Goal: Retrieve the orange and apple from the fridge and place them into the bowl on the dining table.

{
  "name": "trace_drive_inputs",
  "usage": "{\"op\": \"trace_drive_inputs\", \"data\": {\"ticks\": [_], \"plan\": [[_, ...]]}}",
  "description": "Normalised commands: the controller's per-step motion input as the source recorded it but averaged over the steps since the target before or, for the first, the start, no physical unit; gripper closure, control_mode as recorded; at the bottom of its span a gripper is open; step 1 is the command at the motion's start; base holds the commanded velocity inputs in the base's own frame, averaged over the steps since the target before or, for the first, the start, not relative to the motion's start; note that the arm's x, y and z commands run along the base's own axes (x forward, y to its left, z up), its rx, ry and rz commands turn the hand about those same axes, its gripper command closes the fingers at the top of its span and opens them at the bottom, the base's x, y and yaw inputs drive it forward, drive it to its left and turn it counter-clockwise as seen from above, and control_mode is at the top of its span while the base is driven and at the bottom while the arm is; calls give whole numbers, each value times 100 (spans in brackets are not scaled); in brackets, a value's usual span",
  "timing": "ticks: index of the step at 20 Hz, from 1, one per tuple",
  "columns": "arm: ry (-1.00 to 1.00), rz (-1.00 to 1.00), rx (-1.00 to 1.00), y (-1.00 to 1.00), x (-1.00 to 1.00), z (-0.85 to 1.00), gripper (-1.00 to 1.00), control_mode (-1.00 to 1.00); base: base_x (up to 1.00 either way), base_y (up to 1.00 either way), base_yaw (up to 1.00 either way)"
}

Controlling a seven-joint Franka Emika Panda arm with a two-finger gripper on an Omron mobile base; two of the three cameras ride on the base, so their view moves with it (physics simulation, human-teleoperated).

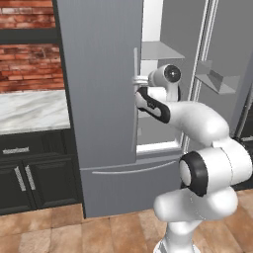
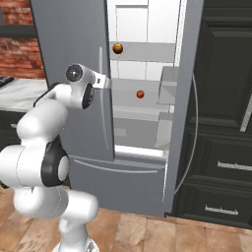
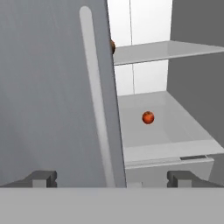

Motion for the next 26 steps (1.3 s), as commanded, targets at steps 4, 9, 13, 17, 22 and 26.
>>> {"op": "trace_drive_inputs", "data": {"ticks": [4, 9, 13, 17, 22, 26], "plan": [[0, 0, 0, 0, 76, 0, -100, -100, 0, 0, 0], [0, 0, 0, 0, 81, 0, -100, -100, 0, 0, 0], [0, 0, 0, 10, 89, -1, -100, -100, 0, 0, 0], [0, 0, 0, 21, 97, -8, -100, -100, 0, 0, 0], [0, 0, 0, 27, 99, -22, -100, -100, 0, 0, 0], [4, 0, 0, 17, 94, -13, -100, -100, 0, 0, 0]]}}
